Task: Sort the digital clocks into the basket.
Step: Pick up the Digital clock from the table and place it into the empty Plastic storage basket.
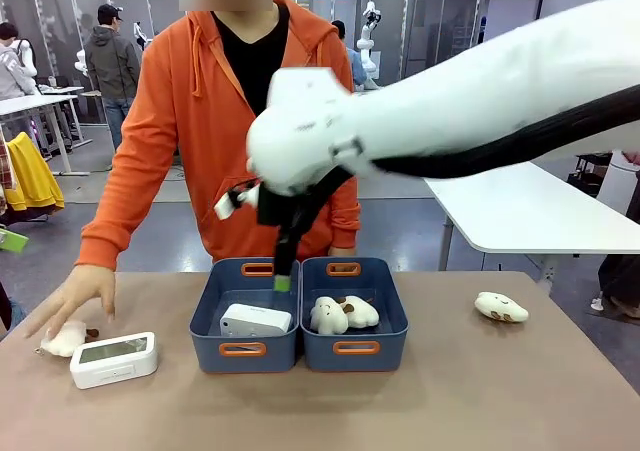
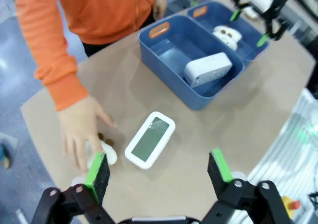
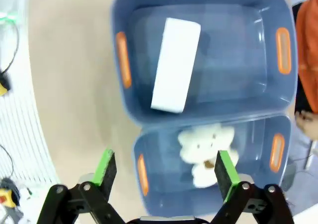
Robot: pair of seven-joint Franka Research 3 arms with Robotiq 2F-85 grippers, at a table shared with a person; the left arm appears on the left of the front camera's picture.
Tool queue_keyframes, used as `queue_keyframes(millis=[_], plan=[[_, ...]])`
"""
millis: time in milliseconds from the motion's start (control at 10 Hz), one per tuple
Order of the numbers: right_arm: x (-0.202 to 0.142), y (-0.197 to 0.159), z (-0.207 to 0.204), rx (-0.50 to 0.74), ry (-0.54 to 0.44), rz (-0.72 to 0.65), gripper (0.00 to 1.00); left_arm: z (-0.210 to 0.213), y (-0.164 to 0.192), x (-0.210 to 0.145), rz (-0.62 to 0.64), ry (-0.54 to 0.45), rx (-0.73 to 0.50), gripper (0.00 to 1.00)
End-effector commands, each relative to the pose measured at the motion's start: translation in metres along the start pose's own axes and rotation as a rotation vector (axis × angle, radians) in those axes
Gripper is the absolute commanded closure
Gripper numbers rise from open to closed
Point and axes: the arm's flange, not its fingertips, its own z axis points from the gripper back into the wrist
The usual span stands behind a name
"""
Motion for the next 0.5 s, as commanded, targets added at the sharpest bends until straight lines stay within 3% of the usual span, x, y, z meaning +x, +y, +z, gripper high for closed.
queue_keyframes(millis=[0,100,200,400], plan=[[-0.070,0.023,0.014,0.044,-0.149,-0.028,0.00,0.000,0.001,0.001,-0.006,-0.004,-0.009,0.00],[-0.101,0.025,0.024,0.037,-0.219,-0.088,0.00,0.000,0.001,0.001,-0.006,-0.004,-0.009,0.00],[-0.138,0.028,0.029,0.008,-0.227,-0.163,0.00,0.000,0.001,0.001,-0.006,-0.004,-0.009,0.00],[-0.206,0.038,0.044,-0.015,-0.370,-0.294,0.00,0.000,0.001,0.001,-0.006,-0.004,-0.009,0.00]])
